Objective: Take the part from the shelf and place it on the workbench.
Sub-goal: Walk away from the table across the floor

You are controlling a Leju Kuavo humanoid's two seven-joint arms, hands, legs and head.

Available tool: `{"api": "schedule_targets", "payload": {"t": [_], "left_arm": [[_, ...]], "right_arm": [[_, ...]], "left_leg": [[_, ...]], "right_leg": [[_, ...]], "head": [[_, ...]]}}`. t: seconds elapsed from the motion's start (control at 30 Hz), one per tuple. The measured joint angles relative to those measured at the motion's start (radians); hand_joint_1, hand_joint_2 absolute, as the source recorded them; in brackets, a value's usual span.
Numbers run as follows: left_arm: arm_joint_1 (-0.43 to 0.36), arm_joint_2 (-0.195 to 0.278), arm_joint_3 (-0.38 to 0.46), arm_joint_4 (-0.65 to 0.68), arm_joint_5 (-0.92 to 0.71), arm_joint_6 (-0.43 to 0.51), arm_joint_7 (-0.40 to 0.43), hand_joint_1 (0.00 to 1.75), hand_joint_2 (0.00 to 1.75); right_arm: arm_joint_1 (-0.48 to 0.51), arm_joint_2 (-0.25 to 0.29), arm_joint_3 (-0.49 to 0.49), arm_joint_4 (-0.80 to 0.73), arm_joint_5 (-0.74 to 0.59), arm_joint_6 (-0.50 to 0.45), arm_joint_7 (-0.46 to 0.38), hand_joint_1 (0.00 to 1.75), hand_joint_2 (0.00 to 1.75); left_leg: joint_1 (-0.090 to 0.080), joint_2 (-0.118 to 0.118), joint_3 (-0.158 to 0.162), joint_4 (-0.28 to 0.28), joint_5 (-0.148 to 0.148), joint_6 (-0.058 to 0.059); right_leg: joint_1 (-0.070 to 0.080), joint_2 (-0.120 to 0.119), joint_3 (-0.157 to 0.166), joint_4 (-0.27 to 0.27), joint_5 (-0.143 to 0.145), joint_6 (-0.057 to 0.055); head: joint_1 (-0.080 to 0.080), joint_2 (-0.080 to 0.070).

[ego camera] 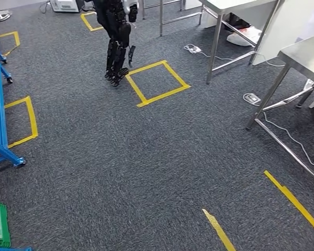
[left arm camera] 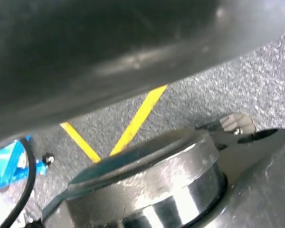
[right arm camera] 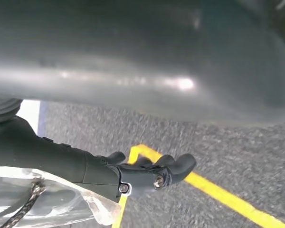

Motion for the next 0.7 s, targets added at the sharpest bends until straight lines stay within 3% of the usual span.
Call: {"api": "schedule_targets", "payload": {"t": [0.03,0.1,0.17,0.23,0.27,0.33,0.4,0.47,0.53,0.6,0.67,0.7], "left_arm": [[0.002,0.001,0.001,0.000,0.001,0.000,-0.001,0.00,0.00],[0.003,0.002,0.002,0.000,0.002,0.001,-0.004,0.00,0.00],[0.000,0.003,0.003,0.000,0.003,0.003,-0.007,0.00,0.00],[-0.002,0.003,0.004,0.000,0.004,0.004,-0.008,0.00,0.00],[0.000,0.003,0.005,0.000,0.005,0.004,-0.008,0.00,0.00],[0.003,0.003,0.006,0.000,0.005,0.004,-0.008,0.00,0.00],[0.002,0.004,0.007,0.000,0.005,0.004,-0.009,0.00,0.00],[-0.001,0.004,0.007,0.000,0.005,0.004,-0.009,0.00,0.00],[-0.001,0.005,0.008,0.000,0.006,0.005,-0.010,0.00,0.00],[0.000,0.005,0.010,0.000,0.006,0.006,-0.010,0.00,0.00],[-0.002,0.005,0.014,0.000,0.006,0.007,-0.010,0.00,0.00],[-0.003,0.005,0.015,0.000,0.006,0.008,-0.010,0.00,0.00]], "right_arm": [[-0.001,0.001,0.004,0.000,0.000,0.000,0.001,0.00,0.00],[-0.001,0.003,0.012,0.000,0.000,0.000,0.000,0.00,0.00],[0.002,0.004,0.020,0.000,0.000,0.000,-0.002,0.00,0.00],[0.004,0.005,0.028,0.000,0.000,-0.001,-0.003,0.00,0.00],[0.004,0.005,0.031,0.000,0.000,-0.002,-0.004,0.00,0.00],[0.001,0.005,0.038,0.000,0.000,-0.004,-0.008,0.00,0.00],[0.000,0.005,0.046,0.000,0.000,-0.005,-0.010,0.00,0.00],[-0.001,0.006,0.051,0.000,0.000,-0.007,-0.010,0.00,0.00],[-0.003,0.006,0.055,0.000,0.000,-0.007,-0.011,0.00,0.00],[-0.005,0.007,0.058,0.000,0.000,-0.007,-0.012,0.00,0.00],[-0.003,0.007,0.061,0.000,0.000,-0.007,-0.014,0.00,0.00],[-0.001,0.007,0.061,0.000,0.000,-0.007,-0.015,0.00,0.00]], "left_leg": [[0.003,-0.001,-0.002,0.001,0.000,-0.006],[0.001,0.040,-0.020,0.037,-0.024,-0.016],[0.000,0.103,-0.072,0.148,-0.084,-0.023],[0.004,0.127,-0.129,0.262,-0.127,-0.028],[0.006,0.132,-0.137,0.279,-0.122,-0.030],[0.007,0.145,-0.097,0.198,-0.063,-0.030],[0.001,0.195,-0.031,0.066,-0.010,-0.021],[-0.008,0.225,-0.003,0.010,-0.003,-0.009],[-0.010,0.203,-0.003,0.005,-0.004,0.003],[-0.007,0.178,0.001,-0.003,0.001,0.014],[-0.003,0.151,0.002,-0.007,0.005,0.023],[-0.003,0.137,0.002,-0.006,0.005,0.026]], "right_leg": [[0.001,-0.012,0.005,-0.004,0.003,-0.007],[0.000,-0.040,0.014,-0.014,0.009,-0.019],[0.002,-0.074,0.020,-0.018,0.007,-0.027],[0.005,-0.109,0.023,-0.018,0.001,-0.030],[0.005,-0.124,0.026,-0.018,-0.002,-0.030],[0.006,-0.150,0.035,-0.017,-0.010,-0.028],[0.009,-0.172,0.041,-0.017,-0.020,-0.020],[0.014,-0.194,0.046,-0.017,-0.031,-0.009],[0.013,-0.212,0.059,-0.020,-0.038,0.002],[0.008,-0.171,0.056,0.007,-0.061,0.011],[0.004,-0.104,0.000,0.118,-0.117,0.017],[0.003,-0.088,-0.040,0.192,-0.145,0.018]], "head": [[0.000,0.000],[-0.002,0.000],[-0.005,0.000],[-0.005,0.000],[-0.005,0.000],[-0.006,0.000],[-0.006,0.000],[-0.005,0.000],[-0.006,0.000],[-0.002,0.000],[0.003,0.000],[0.004,0.000]]}}
